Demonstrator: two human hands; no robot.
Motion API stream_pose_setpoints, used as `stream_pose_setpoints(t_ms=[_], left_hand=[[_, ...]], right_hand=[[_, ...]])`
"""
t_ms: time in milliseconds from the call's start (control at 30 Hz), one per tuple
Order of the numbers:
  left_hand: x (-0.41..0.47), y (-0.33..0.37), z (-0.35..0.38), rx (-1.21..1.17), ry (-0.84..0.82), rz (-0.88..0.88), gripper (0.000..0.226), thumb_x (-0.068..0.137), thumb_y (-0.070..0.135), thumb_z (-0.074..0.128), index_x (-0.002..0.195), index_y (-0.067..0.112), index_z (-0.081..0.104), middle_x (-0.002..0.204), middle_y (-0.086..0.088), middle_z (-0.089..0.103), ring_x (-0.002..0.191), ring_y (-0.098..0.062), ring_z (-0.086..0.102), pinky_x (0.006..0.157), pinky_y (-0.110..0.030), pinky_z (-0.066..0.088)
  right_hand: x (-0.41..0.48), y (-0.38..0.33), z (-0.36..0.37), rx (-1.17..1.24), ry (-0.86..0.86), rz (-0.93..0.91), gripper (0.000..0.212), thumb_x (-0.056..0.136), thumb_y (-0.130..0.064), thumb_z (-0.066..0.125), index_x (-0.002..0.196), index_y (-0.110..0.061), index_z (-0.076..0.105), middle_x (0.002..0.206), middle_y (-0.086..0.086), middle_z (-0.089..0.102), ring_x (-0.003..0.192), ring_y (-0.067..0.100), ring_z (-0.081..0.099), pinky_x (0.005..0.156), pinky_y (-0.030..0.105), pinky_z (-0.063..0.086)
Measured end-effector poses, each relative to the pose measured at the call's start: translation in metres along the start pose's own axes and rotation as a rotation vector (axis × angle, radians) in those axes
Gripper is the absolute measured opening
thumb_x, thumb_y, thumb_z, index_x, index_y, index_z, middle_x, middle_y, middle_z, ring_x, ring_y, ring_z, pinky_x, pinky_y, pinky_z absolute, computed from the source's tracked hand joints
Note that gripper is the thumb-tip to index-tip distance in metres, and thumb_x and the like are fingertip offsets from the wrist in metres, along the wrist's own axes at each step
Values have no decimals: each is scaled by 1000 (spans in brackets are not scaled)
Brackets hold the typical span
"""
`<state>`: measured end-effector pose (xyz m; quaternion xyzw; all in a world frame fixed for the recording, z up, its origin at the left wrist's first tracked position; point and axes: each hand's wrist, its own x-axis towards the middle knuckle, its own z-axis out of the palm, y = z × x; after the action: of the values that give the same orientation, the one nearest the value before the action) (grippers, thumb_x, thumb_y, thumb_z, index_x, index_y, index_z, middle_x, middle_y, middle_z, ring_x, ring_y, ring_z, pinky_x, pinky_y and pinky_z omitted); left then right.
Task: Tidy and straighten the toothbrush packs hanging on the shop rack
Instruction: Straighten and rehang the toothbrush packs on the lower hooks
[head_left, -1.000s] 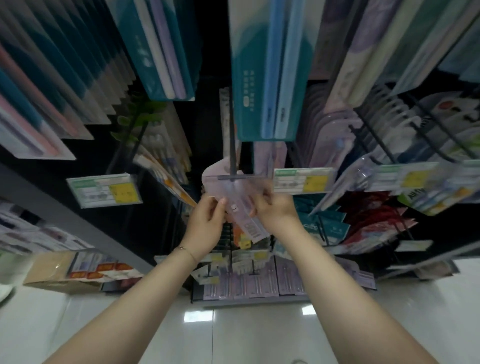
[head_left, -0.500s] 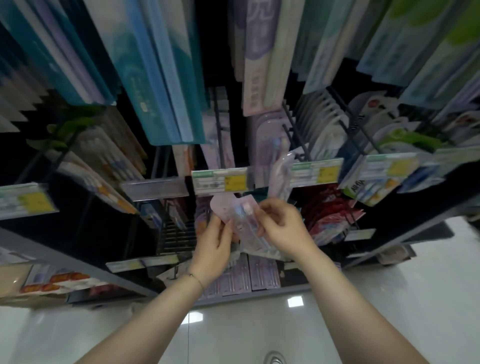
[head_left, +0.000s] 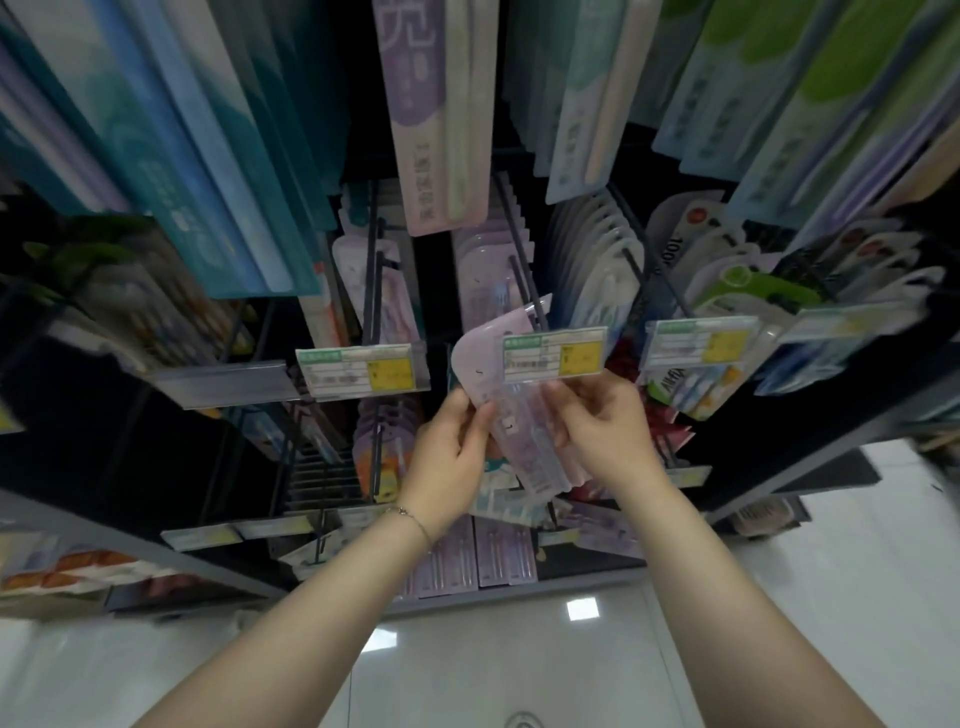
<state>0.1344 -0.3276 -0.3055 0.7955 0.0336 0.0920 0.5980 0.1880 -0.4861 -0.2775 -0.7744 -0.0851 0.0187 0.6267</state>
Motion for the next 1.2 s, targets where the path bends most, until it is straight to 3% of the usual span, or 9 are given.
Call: stream_pose_setpoints(t_ms=[133, 233, 333, 467, 533, 733, 967, 1067, 1200], left_hand=[[4, 7, 5, 33, -1, -14, 20, 104, 28, 46, 113, 43, 55, 109, 18, 70, 103, 0, 65, 91, -36, 56], [11, 5, 9, 87, -25, -17, 17, 103, 37, 46, 113, 32, 58, 104, 9, 71, 94, -9, 69, 84, -46, 58], [14, 3, 10, 103, -37, -48, 36, 97, 52, 44, 113, 23, 57, 99, 1, 72, 87, -18, 70, 80, -48, 58], [11, 1, 4, 107, 8, -119, 29, 97, 53, 47, 102, 25, 55, 87, -1, 70, 80, -15, 68, 76, -32, 56], [7, -2, -3, 140, 55, -123, 16, 101, 42, 46, 97, 28, 54, 78, 0, 66, 77, -16, 65, 67, -26, 48], [0, -30, -31, 174, 123, -205, 12, 96, 38, 50, 87, 34, 56, 71, 5, 63, 67, -20, 62, 71, -49, 54], [11, -41, -64, 193, 259, -235, 17, 98, 17, 55, 85, 25, 62, 82, 8, 66, 75, 0, 61, 70, -22, 47], [21, -52, -76, 218, 315, -220, 12, 99, 21, 57, 100, 18, 69, 92, 7, 70, 83, 2, 62, 75, -15, 45], [34, -75, -86, 155, 334, -112, 26, 98, 17, 59, 123, 16, 65, 116, 7, 67, 109, 2, 58, 89, -6, 42]], right_hand=[[5, 1, -5, 43, 2, -30, 27, 97, -2, 54, 96, -26, 66, 75, -29, 70, 70, -10, 65, 62, 8, 47], [6, 5, -8, 60, 42, -10, 26, 98, -4, 54, 90, -26, 66, 67, -21, 69, 59, -6, 61, 57, 13, 47], [6, 12, -8, 81, 68, 21, 20, 97, -7, 57, 93, -23, 68, 74, -8, 70, 60, 3, 61, 58, 24, 52], [4, 27, -3, 73, 124, 151, 8, 97, -15, 58, 100, -21, 63, 92, 5, 67, 69, 18, 62, 60, 24, 53], [0, 42, 0, -46, 81, 255, 6, 96, -18, 58, 91, -21, 61, 86, 4, 65, 71, 19, 62, 64, 26, 48], [-17, 53, 41, -294, -245, 203, 15, 94, -21, 58, 80, -23, 63, 73, -4, 63, 72, 15, 61, 71, 36, 51], [-12, 16, 98, -243, -316, 9, 13, 95, -19, 54, 101, -24, 66, 89, -5, 68, 83, 12, 64, 77, 32, 53], [0, 8, 120, -182, -217, 32, 21, 98, -18, 52, 113, -29, 63, 98, -11, 65, 86, 3, 60, 74, 19, 47], [17, 14, 141, -166, -86, 26, 22, 98, -15, 53, 115, -27, 60, 117, 1, 63, 99, 6, 55, 80, 17, 40]])
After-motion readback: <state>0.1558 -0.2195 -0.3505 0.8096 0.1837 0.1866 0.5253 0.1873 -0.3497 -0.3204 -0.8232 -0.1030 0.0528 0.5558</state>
